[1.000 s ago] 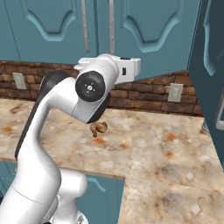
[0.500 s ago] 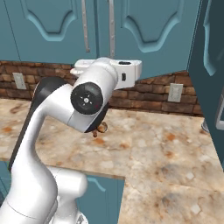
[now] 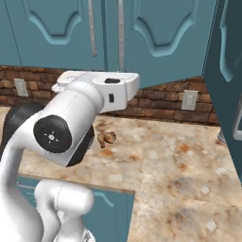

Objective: Retrieve the tupperware from the cabinet, then place the raw meat into the tupperware to avoid contamination.

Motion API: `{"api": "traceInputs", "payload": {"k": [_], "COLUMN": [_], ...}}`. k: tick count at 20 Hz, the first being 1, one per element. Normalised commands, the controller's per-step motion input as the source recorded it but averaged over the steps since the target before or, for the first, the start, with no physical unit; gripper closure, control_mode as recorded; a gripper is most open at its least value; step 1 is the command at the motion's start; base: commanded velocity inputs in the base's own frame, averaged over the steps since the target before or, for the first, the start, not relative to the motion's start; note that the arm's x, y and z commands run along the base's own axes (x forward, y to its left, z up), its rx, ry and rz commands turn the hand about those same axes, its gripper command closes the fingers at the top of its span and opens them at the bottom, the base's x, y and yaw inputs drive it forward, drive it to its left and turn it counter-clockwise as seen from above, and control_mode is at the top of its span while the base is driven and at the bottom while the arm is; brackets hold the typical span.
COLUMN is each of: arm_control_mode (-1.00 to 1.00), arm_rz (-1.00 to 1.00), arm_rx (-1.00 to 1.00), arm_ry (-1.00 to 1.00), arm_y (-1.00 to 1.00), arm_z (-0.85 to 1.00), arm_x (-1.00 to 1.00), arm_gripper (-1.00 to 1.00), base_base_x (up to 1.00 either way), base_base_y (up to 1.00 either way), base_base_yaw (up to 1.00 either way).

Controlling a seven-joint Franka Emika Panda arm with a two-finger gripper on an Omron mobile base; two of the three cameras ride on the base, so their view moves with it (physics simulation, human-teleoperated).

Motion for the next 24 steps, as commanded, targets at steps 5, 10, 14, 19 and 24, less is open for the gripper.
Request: {"api": "traceInputs", "payload": {"k": [5, 10, 14, 19, 24], "arm_control_mode": [-1.0, -1.0, -1.0, -1.0, -1.0], "arm_rz": [-0.11, -0.12, -0.12, -0.09, -0.09], "arm_rx": [-0.09, -0.12, -0.14, -0.18, -0.19], "arm_ry": [0.01, 0.0, 0.01, 0.03, 0.13], "arm_y": [0.59, 0.51, 0.59, 0.57, 0.51], "arm_z": [0.09, 0.03, 0.0, 0.04, 0.0], "arm_x": [-0.37, -0.41, -0.21, -0.02, -0.02], "arm_gripper": [-1.0, -1.0, -1.0, -1.0, -1.0], "base_base_x": [0.0, 0.0, 0.0, 0.0, 0.0], "base_base_y": [0.0, 0.0, 0.0, 0.0, 0.0], "base_base_yaw": [0.0, 0.0, 0.0, 0.0, 0.0]}}
